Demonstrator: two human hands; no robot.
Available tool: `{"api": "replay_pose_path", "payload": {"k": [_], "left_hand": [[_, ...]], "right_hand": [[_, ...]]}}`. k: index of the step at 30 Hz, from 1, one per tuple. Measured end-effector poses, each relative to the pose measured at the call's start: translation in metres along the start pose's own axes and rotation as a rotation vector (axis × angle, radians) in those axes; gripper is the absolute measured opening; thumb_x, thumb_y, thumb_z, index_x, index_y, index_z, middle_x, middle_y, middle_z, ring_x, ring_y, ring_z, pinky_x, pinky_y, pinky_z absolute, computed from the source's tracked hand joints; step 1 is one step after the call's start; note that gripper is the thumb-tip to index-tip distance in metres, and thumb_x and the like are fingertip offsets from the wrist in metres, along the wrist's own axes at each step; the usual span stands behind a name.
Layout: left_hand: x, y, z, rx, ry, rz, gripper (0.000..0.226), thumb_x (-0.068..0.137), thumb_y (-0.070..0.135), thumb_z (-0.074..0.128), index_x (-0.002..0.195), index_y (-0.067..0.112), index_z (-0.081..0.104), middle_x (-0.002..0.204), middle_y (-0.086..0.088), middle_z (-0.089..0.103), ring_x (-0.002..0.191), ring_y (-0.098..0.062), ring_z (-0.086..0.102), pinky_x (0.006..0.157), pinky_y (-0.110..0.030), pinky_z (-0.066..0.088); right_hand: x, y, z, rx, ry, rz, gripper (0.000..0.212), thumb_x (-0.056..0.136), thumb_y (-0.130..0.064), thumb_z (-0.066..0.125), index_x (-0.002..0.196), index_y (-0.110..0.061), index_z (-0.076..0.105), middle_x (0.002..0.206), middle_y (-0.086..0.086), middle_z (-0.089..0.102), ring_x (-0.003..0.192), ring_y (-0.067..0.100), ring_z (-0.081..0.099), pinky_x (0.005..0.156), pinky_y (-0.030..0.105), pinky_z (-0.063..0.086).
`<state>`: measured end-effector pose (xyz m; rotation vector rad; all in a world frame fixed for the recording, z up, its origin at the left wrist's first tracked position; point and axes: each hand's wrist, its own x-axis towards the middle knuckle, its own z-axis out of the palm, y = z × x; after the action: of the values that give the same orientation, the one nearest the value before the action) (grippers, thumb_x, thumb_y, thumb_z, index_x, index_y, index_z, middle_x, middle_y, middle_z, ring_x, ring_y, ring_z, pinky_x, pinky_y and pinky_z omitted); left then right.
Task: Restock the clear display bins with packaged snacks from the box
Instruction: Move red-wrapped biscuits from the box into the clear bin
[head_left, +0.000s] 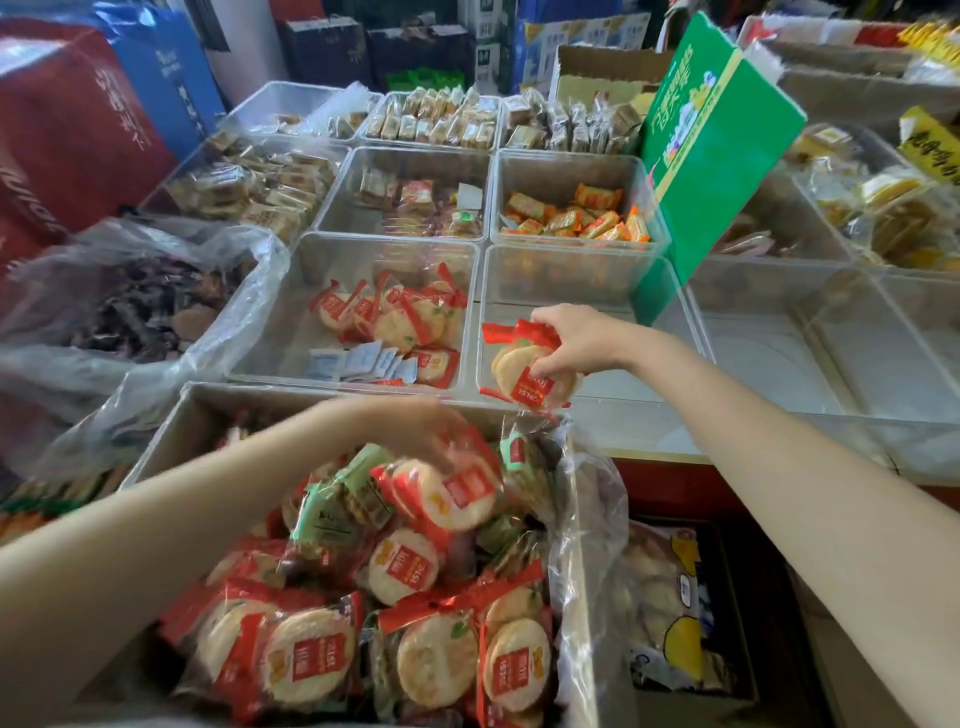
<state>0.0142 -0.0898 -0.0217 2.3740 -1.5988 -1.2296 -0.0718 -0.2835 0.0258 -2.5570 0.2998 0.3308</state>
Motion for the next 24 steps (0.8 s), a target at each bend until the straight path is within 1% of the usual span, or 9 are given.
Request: {"api": "replay_pose_path", "payload": {"k": [2,5,9,12,15,18,19,22,24], "left_hand": [[-0.007,-0.005,-0.031,-0.301,0.063,-0.009,0.015,0.092,0.021,0.055,0.106,0.026,0.059,0.089,0.007,0.06,0.082,-0.015,0.056,0.07,-0.022,0.048],[-0.01,-0.005,-0.06,-0.662,0.134,0.0,0.025,0.094,0.021,0.052,0.118,0.028,0.054,0.095,0.005,0.066,0.079,-0.011,0.061,0.069,-0.025,0.052],[0.002,-0.008,-0.073,-0.8,0.199,-0.025,0.05,0.093,0.026,0.055,0.139,0.025,0.036,0.12,-0.004,0.061,0.102,-0.018,0.063,0.08,-0.031,0.053],[0.014,-0.017,-0.08,-0.913,0.281,-0.032,0.058,0.087,0.032,0.061,0.139,0.021,0.039,0.125,-0.008,0.059,0.105,-0.02,0.062,0.084,-0.034,0.052],[0.028,-0.022,-0.089,-0.943,0.332,-0.036,0.052,0.086,0.034,0.062,0.133,0.018,0.044,0.121,-0.008,0.061,0.105,-0.024,0.064,0.09,-0.04,0.053],[0.045,-0.022,-0.098,-0.926,0.433,-0.068,0.044,0.088,0.033,0.06,0.128,0.019,0.047,0.114,-0.009,0.063,0.101,-0.029,0.064,0.09,-0.049,0.052],[0.052,-0.021,-0.101,-0.922,0.474,-0.072,0.046,0.088,0.032,0.061,0.13,0.018,0.047,0.113,-0.01,0.064,0.099,-0.032,0.064,0.09,-0.052,0.05],[0.074,-0.016,-0.114,-0.935,0.57,-0.038,0.045,0.091,0.027,0.059,0.132,0.013,0.047,0.108,-0.011,0.064,0.084,-0.027,0.066,0.079,-0.042,0.054],[0.089,-0.013,-0.127,-0.755,0.591,-0.047,0.045,0.09,0.029,0.059,0.131,0.013,0.049,0.114,-0.011,0.061,0.089,-0.023,0.061,0.081,-0.037,0.052]], "right_hand": [[-0.003,0.001,-0.004,0.096,0.05,0.019,0.026,0.083,-0.019,0.065,0.103,-0.012,0.05,0.098,0.003,0.056,0.091,0.018,0.056,0.074,0.028,0.049],[-0.006,0.005,-0.011,0.191,0.128,0.056,0.03,0.084,-0.023,0.065,0.108,-0.015,0.049,0.104,0.001,0.055,0.097,0.018,0.057,0.078,0.027,0.049],[-0.011,0.019,-0.034,0.376,0.249,0.112,0.048,0.084,-0.016,0.066,0.128,-0.014,0.046,0.115,0.001,0.051,0.107,0.015,0.051,0.086,0.025,0.045],[-0.012,0.034,-0.053,0.512,0.353,0.181,0.064,0.083,-0.02,0.068,0.138,-0.013,0.037,0.122,-0.001,0.045,0.111,0.013,0.045,0.092,0.028,0.043],[-0.008,0.05,-0.065,0.659,0.386,0.207,0.065,0.077,-0.021,0.074,0.132,-0.017,0.039,0.133,0.005,0.046,0.124,0.022,0.046,0.101,0.038,0.044],[-0.001,0.062,-0.073,0.926,0.224,0.192,0.077,0.067,-0.013,0.077,0.135,-0.007,0.041,0.128,0.013,0.054,0.121,0.029,0.051,0.103,0.047,0.043],[0.002,0.064,-0.073,0.944,0.178,0.187,0.07,0.07,-0.009,0.075,0.133,-0.006,0.044,0.124,0.013,0.057,0.118,0.028,0.054,0.102,0.047,0.044],[0.017,0.068,-0.068,0.868,0.135,0.136,0.048,0.077,0.0,0.069,0.12,-0.013,0.052,0.117,0.01,0.059,0.114,0.026,0.055,0.099,0.043,0.046],[0.03,0.068,-0.067,0.513,0.131,0.053,0.046,0.075,0.003,0.07,0.115,-0.016,0.055,0.12,0.006,0.054,0.116,0.023,0.051,0.101,0.039,0.045]]}}
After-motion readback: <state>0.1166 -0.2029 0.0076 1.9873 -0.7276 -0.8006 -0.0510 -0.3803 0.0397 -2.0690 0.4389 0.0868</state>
